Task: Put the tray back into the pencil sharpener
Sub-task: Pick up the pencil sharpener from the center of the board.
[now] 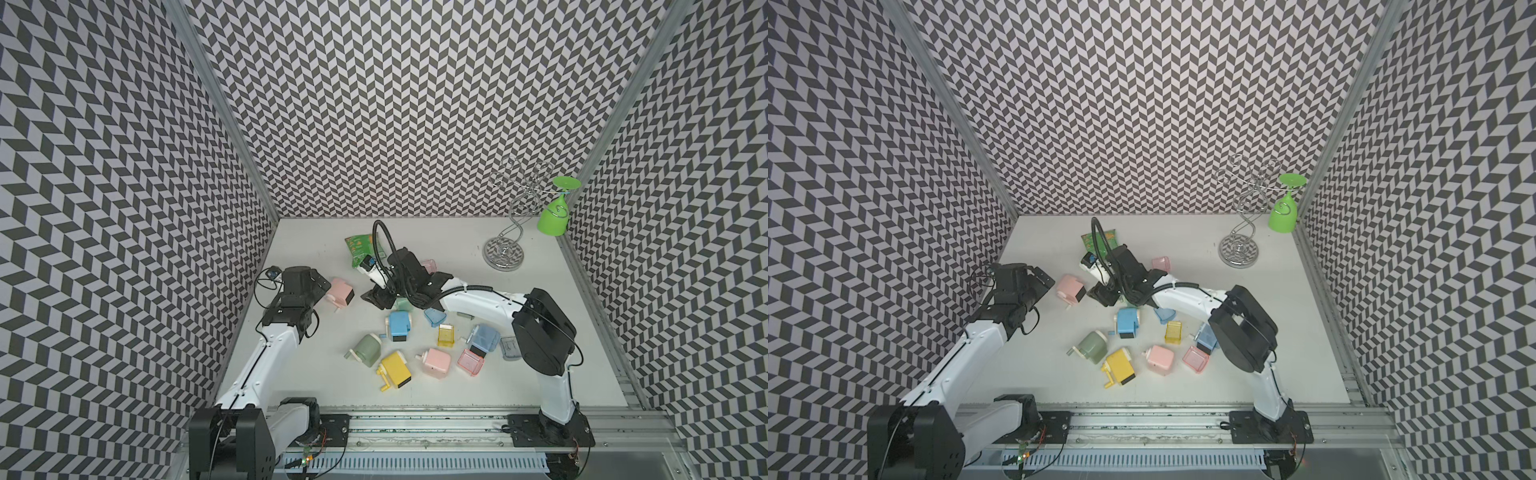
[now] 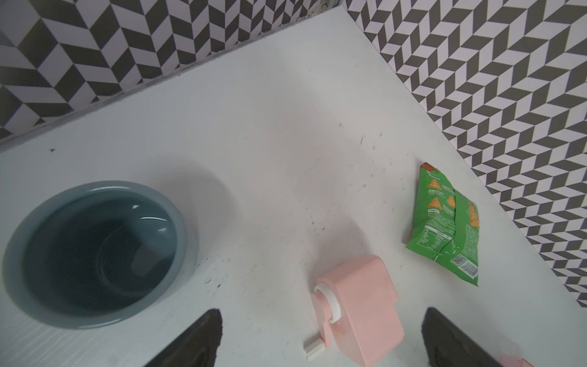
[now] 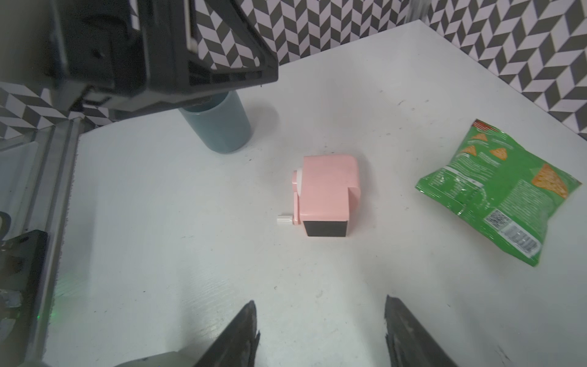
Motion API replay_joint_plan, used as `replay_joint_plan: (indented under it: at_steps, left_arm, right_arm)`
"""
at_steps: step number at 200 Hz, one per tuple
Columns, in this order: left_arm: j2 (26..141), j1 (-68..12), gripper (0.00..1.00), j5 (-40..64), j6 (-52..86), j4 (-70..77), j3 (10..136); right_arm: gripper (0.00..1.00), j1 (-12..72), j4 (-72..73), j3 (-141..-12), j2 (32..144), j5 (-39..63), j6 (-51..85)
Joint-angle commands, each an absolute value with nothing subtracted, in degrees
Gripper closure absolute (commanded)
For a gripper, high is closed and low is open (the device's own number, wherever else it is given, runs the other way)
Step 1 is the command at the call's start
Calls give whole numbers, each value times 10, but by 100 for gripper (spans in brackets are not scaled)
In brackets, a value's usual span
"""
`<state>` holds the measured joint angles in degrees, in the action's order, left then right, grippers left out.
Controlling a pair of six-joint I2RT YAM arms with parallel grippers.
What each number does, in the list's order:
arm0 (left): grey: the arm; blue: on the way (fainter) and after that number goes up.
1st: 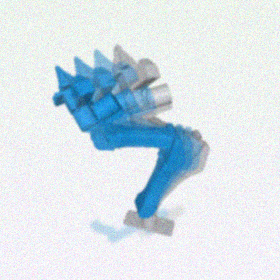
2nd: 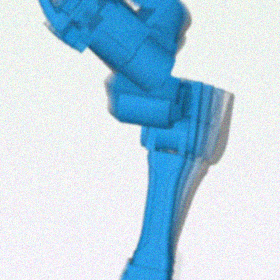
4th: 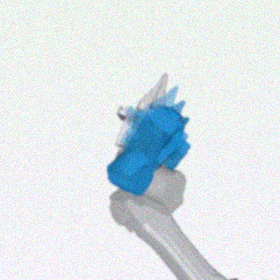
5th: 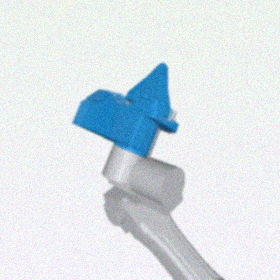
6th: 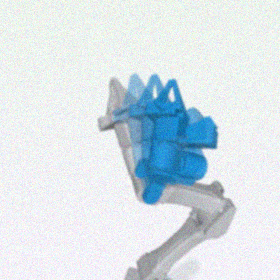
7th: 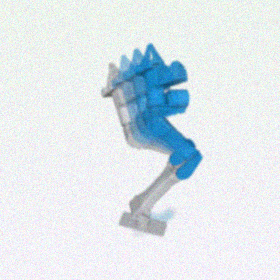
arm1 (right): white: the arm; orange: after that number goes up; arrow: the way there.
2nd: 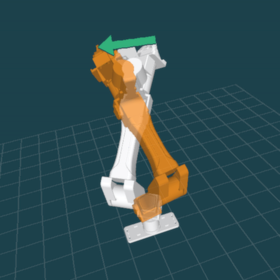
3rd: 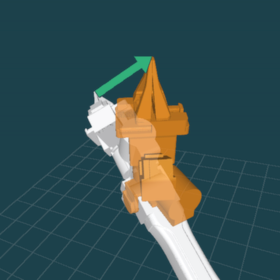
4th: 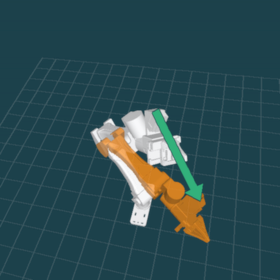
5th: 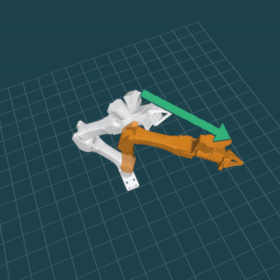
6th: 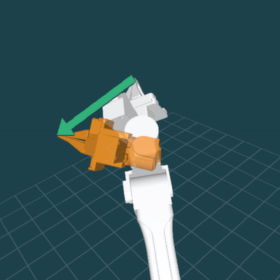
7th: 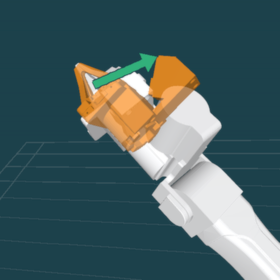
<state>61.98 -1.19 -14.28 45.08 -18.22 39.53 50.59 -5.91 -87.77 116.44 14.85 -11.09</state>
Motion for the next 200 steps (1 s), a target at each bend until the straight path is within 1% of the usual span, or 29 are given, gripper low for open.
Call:
replay_joint_plan:
  at_steps: [1,18,48,92,140,170,200]
  left_arm:
    - [598,-24,0,-166,470,-200,372]
    - [584,-43,1,-189,471,-211,367]
    - [563,-67,0,-212,461,-217,367]
    - [538,-70,0,-241,479,-242,372]
    - [512,-70,0,-272,460,-247,388]
    - [495,-69,0,-293,433,-234,401]
    - [486,-68,1,-302,410,-227,413]
  right_arm:
    - [28,521,-14,-902,1203,142,-151]
    - [25,536,-17,-927,1235,103,-173]
    - [22,537,-36,-993,1293,61,-162]
    - [17,538,-64,-1071,1351,62,-149]
    - [17,538,-67,-1129,1398,62,-134]
    - [18,537,-68,-1144,1417,62,-131]
    - [20,538,-67,-1152,1430,68,-129]
